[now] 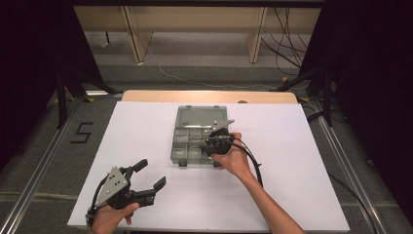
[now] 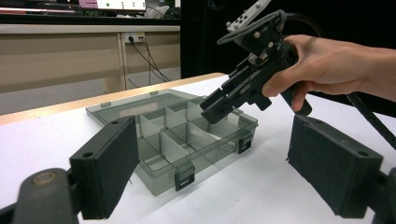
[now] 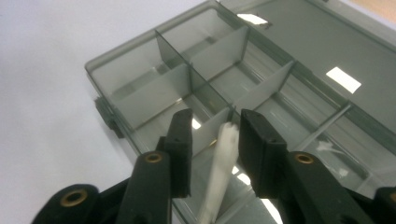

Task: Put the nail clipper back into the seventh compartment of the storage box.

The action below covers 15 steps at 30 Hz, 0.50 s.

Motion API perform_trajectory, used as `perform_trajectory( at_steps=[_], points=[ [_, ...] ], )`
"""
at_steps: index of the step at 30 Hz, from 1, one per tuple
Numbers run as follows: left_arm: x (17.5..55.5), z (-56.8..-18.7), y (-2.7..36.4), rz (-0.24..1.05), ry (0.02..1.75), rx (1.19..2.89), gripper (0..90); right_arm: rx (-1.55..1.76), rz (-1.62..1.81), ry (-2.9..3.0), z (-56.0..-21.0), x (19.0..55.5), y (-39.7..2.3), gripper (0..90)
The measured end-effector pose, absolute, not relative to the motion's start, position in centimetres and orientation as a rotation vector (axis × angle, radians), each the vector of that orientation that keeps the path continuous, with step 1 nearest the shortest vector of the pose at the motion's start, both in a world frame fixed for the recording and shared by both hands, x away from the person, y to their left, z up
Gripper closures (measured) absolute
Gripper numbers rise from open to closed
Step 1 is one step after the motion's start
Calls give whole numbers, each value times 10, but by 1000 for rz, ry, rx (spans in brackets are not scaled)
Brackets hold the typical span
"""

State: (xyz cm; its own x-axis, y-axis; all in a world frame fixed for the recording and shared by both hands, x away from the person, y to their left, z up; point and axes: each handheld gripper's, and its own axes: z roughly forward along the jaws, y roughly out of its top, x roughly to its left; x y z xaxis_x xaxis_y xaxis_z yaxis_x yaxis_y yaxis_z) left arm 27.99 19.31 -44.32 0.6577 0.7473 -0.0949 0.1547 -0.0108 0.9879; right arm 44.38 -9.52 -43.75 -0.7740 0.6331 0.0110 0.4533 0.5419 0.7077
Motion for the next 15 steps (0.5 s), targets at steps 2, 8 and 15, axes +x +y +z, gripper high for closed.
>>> perform_trajectory(
  at_steps=[2, 8, 15],
  points=[
    [280, -443, 193, 554, 775, 1540, 158, 894, 1072, 2514, -437, 444, -95, 571],
    [280, -443, 193, 553, 775, 1541, 158, 886, 1076, 2523, -431, 439, -96, 453],
    [280, -443, 193, 553, 774, 1543, 158, 858, 1101, 2503, -423, 435, -99, 394]
  ],
)
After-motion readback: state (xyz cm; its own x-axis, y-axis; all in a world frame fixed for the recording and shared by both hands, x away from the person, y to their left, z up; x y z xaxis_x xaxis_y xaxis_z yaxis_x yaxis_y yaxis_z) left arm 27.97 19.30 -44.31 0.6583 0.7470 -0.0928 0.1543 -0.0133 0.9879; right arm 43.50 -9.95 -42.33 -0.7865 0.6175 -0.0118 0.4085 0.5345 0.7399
